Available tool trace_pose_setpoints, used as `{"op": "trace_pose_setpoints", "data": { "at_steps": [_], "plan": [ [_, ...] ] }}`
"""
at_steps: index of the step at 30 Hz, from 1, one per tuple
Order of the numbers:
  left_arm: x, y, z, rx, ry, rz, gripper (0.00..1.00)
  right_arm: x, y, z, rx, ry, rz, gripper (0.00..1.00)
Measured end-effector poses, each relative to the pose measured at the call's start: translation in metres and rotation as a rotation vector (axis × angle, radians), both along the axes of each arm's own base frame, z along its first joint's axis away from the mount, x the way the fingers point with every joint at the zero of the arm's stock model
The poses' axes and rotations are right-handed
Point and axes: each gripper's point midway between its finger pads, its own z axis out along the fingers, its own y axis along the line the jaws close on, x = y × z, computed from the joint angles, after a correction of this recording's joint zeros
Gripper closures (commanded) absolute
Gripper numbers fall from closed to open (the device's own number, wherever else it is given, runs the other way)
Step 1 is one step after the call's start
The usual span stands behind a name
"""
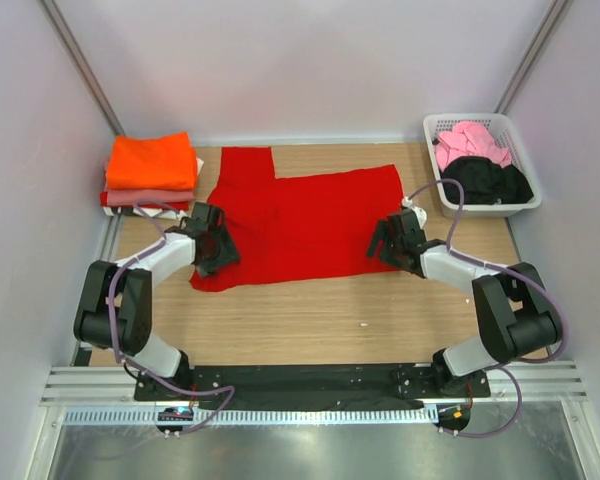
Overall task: Fold and stack the t-shirts
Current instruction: Fold the tshirt
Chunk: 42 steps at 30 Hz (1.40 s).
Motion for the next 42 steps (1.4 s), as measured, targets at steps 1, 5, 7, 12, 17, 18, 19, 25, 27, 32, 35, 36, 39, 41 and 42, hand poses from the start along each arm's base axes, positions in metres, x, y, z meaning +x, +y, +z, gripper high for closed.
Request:
{"op": "trace_pose_setpoints", "data": {
  "at_steps": [1, 5, 7, 12, 17, 18, 19, 25, 27, 32, 35, 36, 39, 41, 42],
  "plan": [
    [-0.001, 0.000, 0.000, -0.003, -0.008, -0.002, 0.33, -0.001, -0.001, 0.001, 0.013, -0.010, -0.021, 0.17],
    [-0.011, -0.002, 0.002, -0.007, -0.020, -0.012, 0.31, -0.015, -0.006, 0.002, 0.059, -0.035, -0.097, 0.13],
    [-0.022, -0.002, 0.002, -0.005, -0.012, -0.018, 0.30, -0.027, -0.010, 0.004, 0.083, -0.042, -0.130, 0.13],
    [-0.054, 0.003, 0.002, -0.001, 0.019, -0.009, 0.29, -0.056, -0.017, 0.005, 0.129, -0.025, -0.189, 0.08],
    [-0.076, 0.004, 0.012, 0.005, 0.031, -0.015, 0.18, -0.077, -0.024, 0.006, 0.105, 0.045, -0.205, 0.06],
    [-0.078, 0.005, 0.018, 0.009, 0.034, -0.014, 0.18, -0.081, -0.025, 0.008, 0.098, 0.058, -0.205, 0.05],
    [-0.077, 0.005, 0.024, 0.011, 0.030, -0.012, 0.14, -0.083, -0.026, 0.012, 0.093, 0.061, -0.204, 0.05],
    [-0.005, -0.006, 0.113, 0.021, -0.187, -0.029, 0.04, -0.055, -0.024, 0.082, 0.087, -0.085, -0.157, 0.04],
    [0.037, -0.013, 0.149, 0.034, -0.279, -0.040, 0.06, -0.046, -0.023, 0.102, 0.086, -0.136, -0.135, 0.04],
    [0.161, -0.018, 0.189, 0.052, -0.410, -0.024, 0.15, -0.048, -0.022, 0.119, 0.076, -0.174, -0.084, 0.04],
    [0.229, -0.006, 0.171, 0.059, -0.409, 0.012, 0.15, -0.057, -0.017, 0.119, 0.103, -0.160, -0.051, 0.04],
    [0.246, -0.002, 0.159, 0.065, -0.387, 0.020, 0.16, -0.060, -0.014, 0.121, 0.116, -0.159, -0.039, 0.04],
    [0.296, 0.008, 0.130, 0.064, -0.375, 0.027, 0.18, -0.067, -0.008, 0.130, 0.156, -0.175, -0.008, 0.04],
    [0.321, 0.012, 0.107, 0.049, -0.380, 0.026, 0.19, -0.072, -0.006, 0.136, 0.176, -0.189, 0.009, 0.04],
    [0.326, 0.014, 0.093, 0.041, -0.366, 0.023, 0.20, -0.074, -0.004, 0.139, 0.185, -0.195, 0.019, 0.04]
  ]
}}
